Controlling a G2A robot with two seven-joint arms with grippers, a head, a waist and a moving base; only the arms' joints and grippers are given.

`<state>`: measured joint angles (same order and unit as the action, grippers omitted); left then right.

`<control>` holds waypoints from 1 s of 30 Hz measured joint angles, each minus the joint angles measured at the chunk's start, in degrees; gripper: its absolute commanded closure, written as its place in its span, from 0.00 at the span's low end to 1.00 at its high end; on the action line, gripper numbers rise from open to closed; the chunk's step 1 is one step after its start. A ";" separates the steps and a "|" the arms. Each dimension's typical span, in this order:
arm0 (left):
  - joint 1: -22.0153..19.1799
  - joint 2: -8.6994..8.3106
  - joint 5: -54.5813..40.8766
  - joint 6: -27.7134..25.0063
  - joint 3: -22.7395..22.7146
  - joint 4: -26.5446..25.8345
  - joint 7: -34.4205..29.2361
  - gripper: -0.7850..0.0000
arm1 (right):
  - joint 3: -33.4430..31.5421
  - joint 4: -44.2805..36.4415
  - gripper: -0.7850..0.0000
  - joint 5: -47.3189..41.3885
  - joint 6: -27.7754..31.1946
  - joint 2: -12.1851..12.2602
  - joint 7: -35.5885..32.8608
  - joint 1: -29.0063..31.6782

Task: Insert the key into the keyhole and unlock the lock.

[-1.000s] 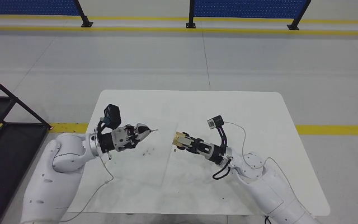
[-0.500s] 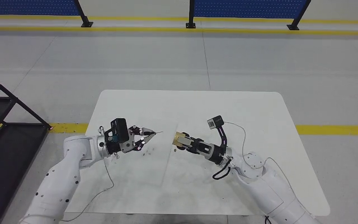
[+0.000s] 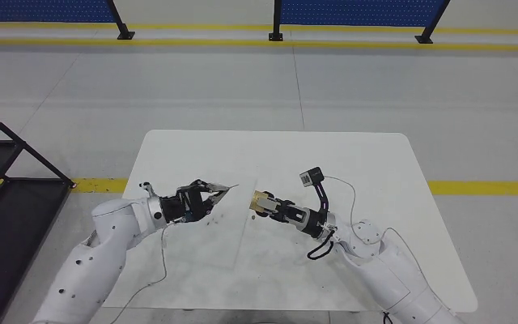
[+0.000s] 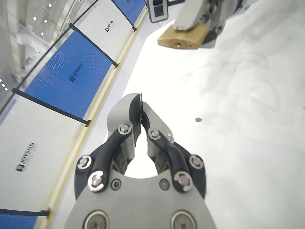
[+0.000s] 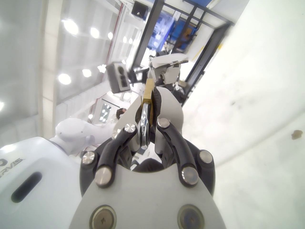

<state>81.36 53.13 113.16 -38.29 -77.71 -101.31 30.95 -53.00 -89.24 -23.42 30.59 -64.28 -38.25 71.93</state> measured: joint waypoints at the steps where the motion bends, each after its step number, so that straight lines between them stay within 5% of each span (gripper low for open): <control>1: 0.12 -0.19 3.72 2.54 0.30 0.41 1.99 1.00 | 0.00 0.00 1.00 0.00 0.00 0.00 0.00 0.00; 9: -1.41 -1.56 29.61 25.37 1.98 5.83 17.76 1.00 | 0.00 0.00 1.00 0.00 0.00 0.00 0.00 0.00; 15: -2.64 -1.89 39.61 35.06 2.52 6.60 18.19 1.00 | 0.00 0.00 1.00 0.00 0.00 0.00 0.00 0.00; 30: -3.31 -1.81 38.13 37.04 3.29 7.13 21.62 1.00 | 0.00 0.00 1.00 0.00 0.00 0.00 0.00 0.00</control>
<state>78.05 51.32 151.29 -1.26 -74.42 -94.18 52.57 -53.00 -89.24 -23.42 30.59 -64.28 -38.25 71.93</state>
